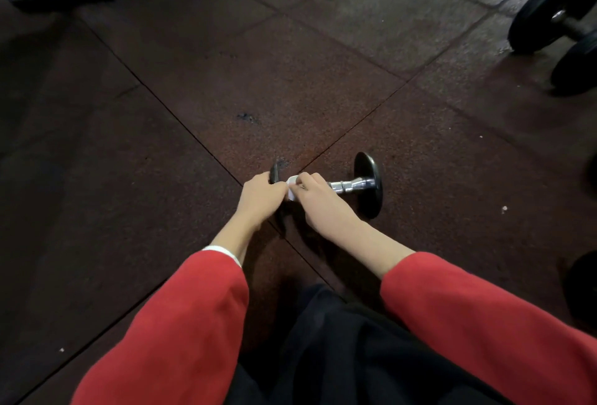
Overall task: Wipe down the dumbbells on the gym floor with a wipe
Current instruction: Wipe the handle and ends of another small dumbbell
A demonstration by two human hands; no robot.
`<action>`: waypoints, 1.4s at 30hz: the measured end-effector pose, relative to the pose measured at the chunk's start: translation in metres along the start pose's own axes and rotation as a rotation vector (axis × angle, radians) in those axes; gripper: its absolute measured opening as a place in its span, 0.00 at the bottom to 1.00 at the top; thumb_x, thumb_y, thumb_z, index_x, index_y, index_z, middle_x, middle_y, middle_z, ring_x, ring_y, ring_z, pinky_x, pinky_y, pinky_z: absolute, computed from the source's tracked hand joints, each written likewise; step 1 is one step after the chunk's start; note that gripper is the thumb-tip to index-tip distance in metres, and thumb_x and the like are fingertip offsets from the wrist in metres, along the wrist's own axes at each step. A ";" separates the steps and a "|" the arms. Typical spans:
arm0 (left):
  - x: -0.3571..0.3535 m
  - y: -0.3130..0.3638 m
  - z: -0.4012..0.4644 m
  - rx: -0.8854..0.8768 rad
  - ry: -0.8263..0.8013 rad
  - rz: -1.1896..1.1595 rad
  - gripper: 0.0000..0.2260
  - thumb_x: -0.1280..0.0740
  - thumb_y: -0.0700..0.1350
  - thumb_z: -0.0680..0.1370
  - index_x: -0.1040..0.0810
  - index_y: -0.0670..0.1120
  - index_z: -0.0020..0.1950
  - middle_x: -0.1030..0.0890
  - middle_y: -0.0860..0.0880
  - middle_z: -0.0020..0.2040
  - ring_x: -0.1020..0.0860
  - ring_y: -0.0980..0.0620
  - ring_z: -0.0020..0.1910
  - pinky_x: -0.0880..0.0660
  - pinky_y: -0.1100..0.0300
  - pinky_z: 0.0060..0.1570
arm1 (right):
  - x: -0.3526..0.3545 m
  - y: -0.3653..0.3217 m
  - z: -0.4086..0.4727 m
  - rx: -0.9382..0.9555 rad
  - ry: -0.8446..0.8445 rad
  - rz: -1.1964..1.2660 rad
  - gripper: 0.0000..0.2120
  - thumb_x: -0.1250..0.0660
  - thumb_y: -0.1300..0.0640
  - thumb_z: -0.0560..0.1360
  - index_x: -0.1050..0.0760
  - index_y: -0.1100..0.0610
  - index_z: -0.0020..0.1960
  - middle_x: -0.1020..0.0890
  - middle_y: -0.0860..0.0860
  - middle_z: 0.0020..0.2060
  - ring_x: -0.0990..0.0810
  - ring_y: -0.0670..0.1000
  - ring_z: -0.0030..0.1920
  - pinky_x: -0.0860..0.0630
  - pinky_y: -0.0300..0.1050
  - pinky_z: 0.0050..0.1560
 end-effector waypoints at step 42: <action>-0.025 -0.014 0.020 0.215 0.008 -0.672 0.29 0.51 0.61 0.80 0.28 0.40 0.66 0.23 0.42 0.61 0.24 0.45 0.60 0.30 0.50 0.65 | 0.015 0.007 0.028 -0.100 0.029 -0.076 0.15 0.44 0.64 0.76 0.24 0.61 0.59 0.25 0.57 0.55 0.30 0.57 0.57 0.33 0.47 0.58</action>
Point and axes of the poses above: each hand's wrist, its own z-axis towards the middle knuckle, its own x-axis out of the back of the hand, y = z × x, the point moved 6 cm from there along z, towards the middle knuckle
